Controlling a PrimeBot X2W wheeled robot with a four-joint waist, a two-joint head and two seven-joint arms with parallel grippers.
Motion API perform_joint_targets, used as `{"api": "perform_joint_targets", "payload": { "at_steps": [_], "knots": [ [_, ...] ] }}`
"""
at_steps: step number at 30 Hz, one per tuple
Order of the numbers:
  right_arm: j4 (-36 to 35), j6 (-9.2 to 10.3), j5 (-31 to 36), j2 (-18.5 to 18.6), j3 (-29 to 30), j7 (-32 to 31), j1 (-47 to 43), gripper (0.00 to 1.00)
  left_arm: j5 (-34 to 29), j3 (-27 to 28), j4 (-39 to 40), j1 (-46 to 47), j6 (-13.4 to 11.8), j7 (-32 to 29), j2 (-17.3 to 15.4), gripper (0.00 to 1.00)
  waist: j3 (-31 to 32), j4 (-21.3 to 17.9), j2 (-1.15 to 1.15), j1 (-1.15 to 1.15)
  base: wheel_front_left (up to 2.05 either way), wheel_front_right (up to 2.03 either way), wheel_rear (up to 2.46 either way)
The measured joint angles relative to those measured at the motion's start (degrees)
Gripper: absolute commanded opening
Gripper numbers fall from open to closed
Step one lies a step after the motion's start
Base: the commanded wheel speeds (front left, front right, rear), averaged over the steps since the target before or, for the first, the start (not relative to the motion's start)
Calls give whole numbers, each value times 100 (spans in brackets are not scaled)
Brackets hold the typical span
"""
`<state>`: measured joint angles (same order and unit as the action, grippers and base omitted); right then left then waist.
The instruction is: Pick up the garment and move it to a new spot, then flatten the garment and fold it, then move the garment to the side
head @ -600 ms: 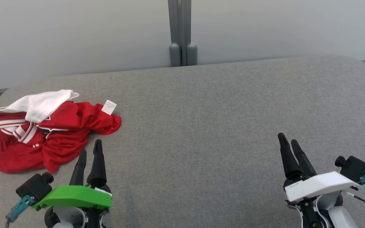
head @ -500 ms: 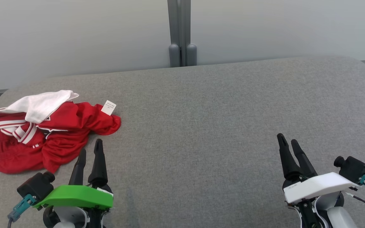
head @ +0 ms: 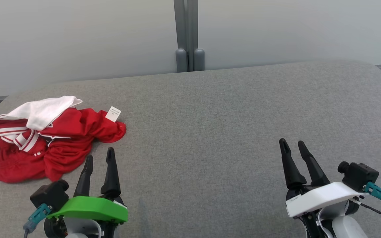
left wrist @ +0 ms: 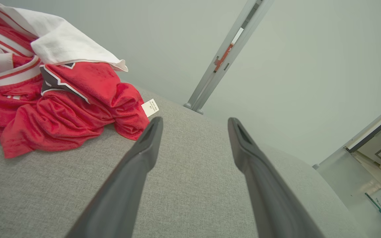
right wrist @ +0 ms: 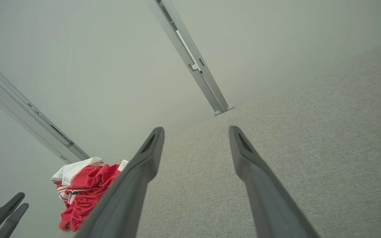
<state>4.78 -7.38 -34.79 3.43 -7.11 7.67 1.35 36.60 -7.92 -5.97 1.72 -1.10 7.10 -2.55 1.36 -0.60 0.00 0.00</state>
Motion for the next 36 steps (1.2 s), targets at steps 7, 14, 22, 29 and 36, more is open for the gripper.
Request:
{"api": "perform_joint_targets", "payload": {
  "at_steps": [7,14,22,29,36],
  "knots": [
    [-53,0,434,-11,-68,101,-80,100,-366,-86,-12,-54,-114,108,-2,100,35,7,0,0,0,0,0],
    [-84,0,789,-15,-98,200,-107,100,-761,-151,-2,-63,-144,197,-3,100,48,30,0,0,0,0,0],
    [-112,-1,1145,-26,-114,289,-120,100,-1271,-197,1,-92,-114,308,-4,100,43,54,0,0,0,0,0],
    [-107,-1,1501,-34,-111,365,-199,100,-1575,-257,-21,-148,-58,408,-7,100,78,48,0,0,0,0,0],
    [-99,-2,1831,-41,-96,453,-224,100,-1812,-289,-2,-194,-102,485,-9,100,105,36,0,0,0,0,0]
  ]
}}
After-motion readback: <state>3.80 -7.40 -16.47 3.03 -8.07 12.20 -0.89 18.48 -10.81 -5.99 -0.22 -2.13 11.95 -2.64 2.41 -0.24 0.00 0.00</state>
